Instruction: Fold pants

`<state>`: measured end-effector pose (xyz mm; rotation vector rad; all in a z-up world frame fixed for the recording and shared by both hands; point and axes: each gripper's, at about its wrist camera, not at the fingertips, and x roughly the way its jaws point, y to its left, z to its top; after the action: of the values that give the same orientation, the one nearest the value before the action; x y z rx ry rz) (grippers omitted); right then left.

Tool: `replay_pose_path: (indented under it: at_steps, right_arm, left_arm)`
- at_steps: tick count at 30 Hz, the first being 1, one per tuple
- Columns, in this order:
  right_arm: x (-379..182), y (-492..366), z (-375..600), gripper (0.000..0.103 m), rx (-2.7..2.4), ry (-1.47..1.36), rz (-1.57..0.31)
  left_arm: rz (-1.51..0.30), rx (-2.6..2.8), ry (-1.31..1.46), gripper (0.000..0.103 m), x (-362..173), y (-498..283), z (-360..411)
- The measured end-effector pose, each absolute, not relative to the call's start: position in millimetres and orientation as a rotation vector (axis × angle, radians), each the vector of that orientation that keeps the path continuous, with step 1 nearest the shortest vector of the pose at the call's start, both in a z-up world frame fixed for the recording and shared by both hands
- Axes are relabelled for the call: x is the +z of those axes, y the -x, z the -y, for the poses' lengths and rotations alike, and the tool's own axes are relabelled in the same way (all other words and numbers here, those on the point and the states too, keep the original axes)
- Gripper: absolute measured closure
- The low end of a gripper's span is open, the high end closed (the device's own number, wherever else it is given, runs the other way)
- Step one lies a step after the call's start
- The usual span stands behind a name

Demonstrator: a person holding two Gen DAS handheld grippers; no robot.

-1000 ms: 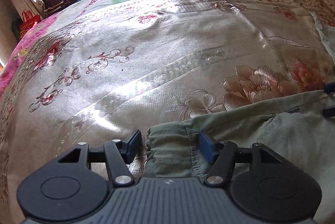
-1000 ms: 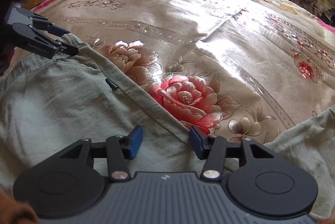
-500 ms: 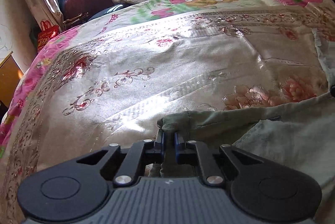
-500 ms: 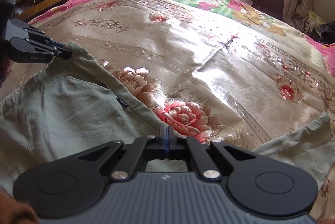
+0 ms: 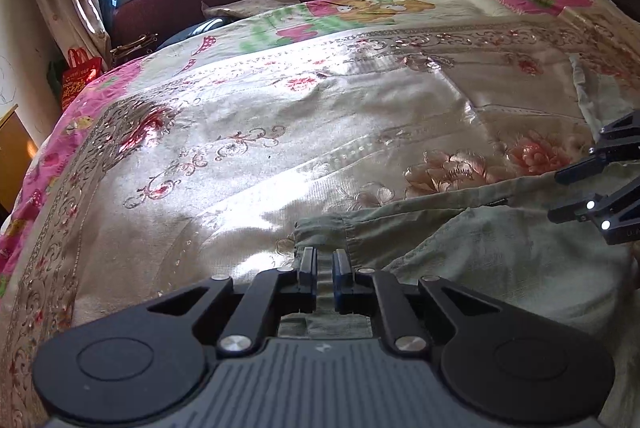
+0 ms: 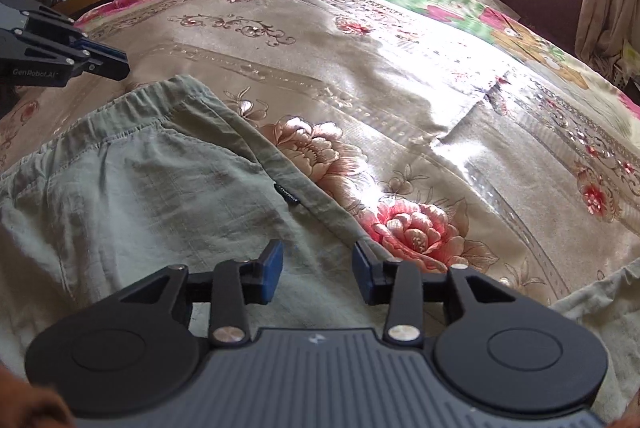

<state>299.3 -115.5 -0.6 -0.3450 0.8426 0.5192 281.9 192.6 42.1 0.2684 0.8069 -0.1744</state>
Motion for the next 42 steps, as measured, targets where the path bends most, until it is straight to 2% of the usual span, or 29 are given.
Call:
replay_pose_path:
  at_steps: [11, 13, 17, 18, 19, 20, 21, 23, 31, 34, 37, 42]
  right_arm:
    - [-19.8, -353.6, 117.2, 0.059, 0.580, 0.341, -0.929]
    - [-16.9, -351.2, 111.3, 0.067, 0.642, 0.320, -0.940]
    - [-23.2, -350.1, 95.2, 0.069, 0.647, 0.395, -0.942]
    - [-23.0, -350.8, 92.8, 0.075, 0.628, 0.376, -0.948]
    - [-23.0, -350.1, 90.3, 0.087, 0.618, 0.360, -0.956]
    - [-22.8, -347.6, 86.5, 0.095, 0.615, 0.354, -0.965]
    - [-21.0, -341.1, 81.5, 0.100, 0.600, 0.385, -0.956]
    - [-14.9, -329.7, 77.8, 0.101, 0.590, 0.421, -0.931]
    - [70.9, -227.1, 102.9, 0.101, 0.671, 0.263, -0.725]
    - [88.0, -152.4, 101.0, 0.101, 0.766, 0.330, -0.664]
    - [60.9, -83.9, 91.9, 0.100, 0.854, 0.382, -0.750]
    - [-0.7, -28.7, 77.5, 0.096, 0.790, 0.526, -0.814]
  left_arm:
    - [-0.861, -0.211, -0.215, 0.070, 11.7, -307.8, -200.4]
    - [-0.861, -0.215, -0.213, 0.067, 12.0, -307.2, -199.8]
    - [-0.861, -0.210, -0.244, 0.065, 11.8, -303.9, -195.6]
    - [-0.862, -0.205, -0.245, 0.065, 12.2, -302.8, -194.9]
    - [-0.864, -0.203, -0.247, 0.065, 13.5, -301.1, -194.4]
    - [-0.864, -0.201, -0.252, 0.065, 14.8, -299.3, -193.7]
    - [-0.862, -0.198, -0.263, 0.065, 17.0, -296.2, -193.1]
    - [-0.855, -0.198, -0.285, 0.065, 22.8, -288.7, -192.8]
    - [-0.799, -0.183, -0.218, 0.061, 56.4, -240.3, -214.6]
    - [-0.769, -0.198, -0.137, 0.054, 66.1, -199.0, -222.6]
    - [-0.763, -0.198, -0.113, 0.047, 64.7, -153.6, -222.0]
    - [-0.808, -0.215, -0.088, 0.047, 55.4, -106.0, -211.6]
